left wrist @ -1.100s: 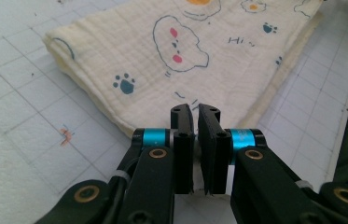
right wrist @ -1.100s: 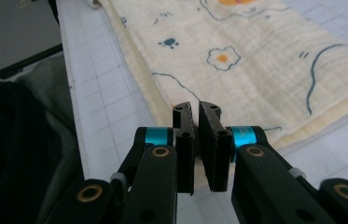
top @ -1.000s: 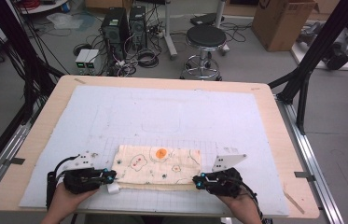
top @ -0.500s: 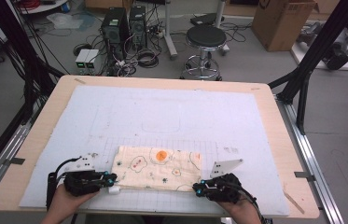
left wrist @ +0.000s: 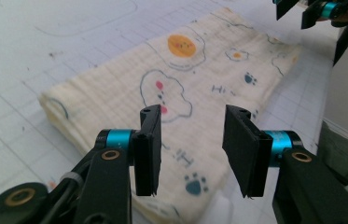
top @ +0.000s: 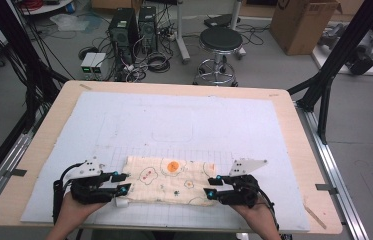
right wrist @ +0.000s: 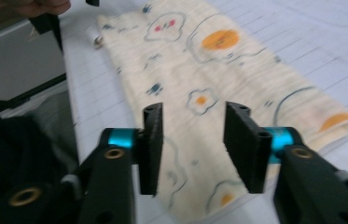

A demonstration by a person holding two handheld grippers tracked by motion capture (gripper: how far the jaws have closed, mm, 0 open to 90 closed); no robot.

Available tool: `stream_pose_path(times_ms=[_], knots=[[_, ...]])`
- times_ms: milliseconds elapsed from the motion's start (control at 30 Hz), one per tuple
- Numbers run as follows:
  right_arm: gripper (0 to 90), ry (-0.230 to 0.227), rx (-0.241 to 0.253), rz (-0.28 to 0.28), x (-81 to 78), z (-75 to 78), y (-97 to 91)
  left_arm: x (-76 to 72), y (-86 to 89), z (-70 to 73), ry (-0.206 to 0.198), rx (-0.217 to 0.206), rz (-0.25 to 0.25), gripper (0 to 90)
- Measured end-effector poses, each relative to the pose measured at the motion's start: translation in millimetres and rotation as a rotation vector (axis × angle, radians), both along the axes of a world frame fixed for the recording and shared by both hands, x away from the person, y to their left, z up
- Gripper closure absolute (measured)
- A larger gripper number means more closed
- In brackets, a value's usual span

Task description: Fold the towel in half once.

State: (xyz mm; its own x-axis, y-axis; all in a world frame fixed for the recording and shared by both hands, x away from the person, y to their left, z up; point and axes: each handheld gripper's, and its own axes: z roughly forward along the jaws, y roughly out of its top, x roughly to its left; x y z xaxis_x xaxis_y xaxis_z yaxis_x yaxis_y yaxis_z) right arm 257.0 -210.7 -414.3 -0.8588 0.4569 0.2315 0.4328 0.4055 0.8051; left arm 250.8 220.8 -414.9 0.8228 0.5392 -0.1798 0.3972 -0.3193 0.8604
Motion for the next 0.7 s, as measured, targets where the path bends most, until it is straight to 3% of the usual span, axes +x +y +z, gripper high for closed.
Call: stream_pose_path(times_ms=[133, 200, 300, 500, 633, 700], knots=[[76.3, -0.007, 0.007, -0.026, 13.6, 3.3, 4.4, 15.3, -13.4, 4.6, -0.017, 0.017, 0.019, 79.4], [83.5, -0.023, 0.005, -0.033, 23.0, 5.2, 10.0, 23.8, -21.2, 5.6, -0.017, 0.021, 0.017, 84.8], [88.2, -0.037, 0.006, -0.045, 34.9, 6.7, 19.6, 35.0, -32.8, 5.8, -0.021, 0.029, 0.024, 87.1], [89.5, -0.007, 0.017, -0.047, 60.9, -2.6, 47.0, 57.8, -56.6, -0.1, -0.001, 0.047, 0.027, 88.6], [89.5, 0.003, -0.030, -0.050, 72.9, -10.9, 64.5, 68.2, -69.6, -3.7, 0.024, 0.075, 0.011, 88.6], [89.5, 0.014, -0.055, -0.050, 77.2, -14.8, 70.5, 72.8, -74.7, -7.3, 0.028, 0.111, 0.012, 88.5]])
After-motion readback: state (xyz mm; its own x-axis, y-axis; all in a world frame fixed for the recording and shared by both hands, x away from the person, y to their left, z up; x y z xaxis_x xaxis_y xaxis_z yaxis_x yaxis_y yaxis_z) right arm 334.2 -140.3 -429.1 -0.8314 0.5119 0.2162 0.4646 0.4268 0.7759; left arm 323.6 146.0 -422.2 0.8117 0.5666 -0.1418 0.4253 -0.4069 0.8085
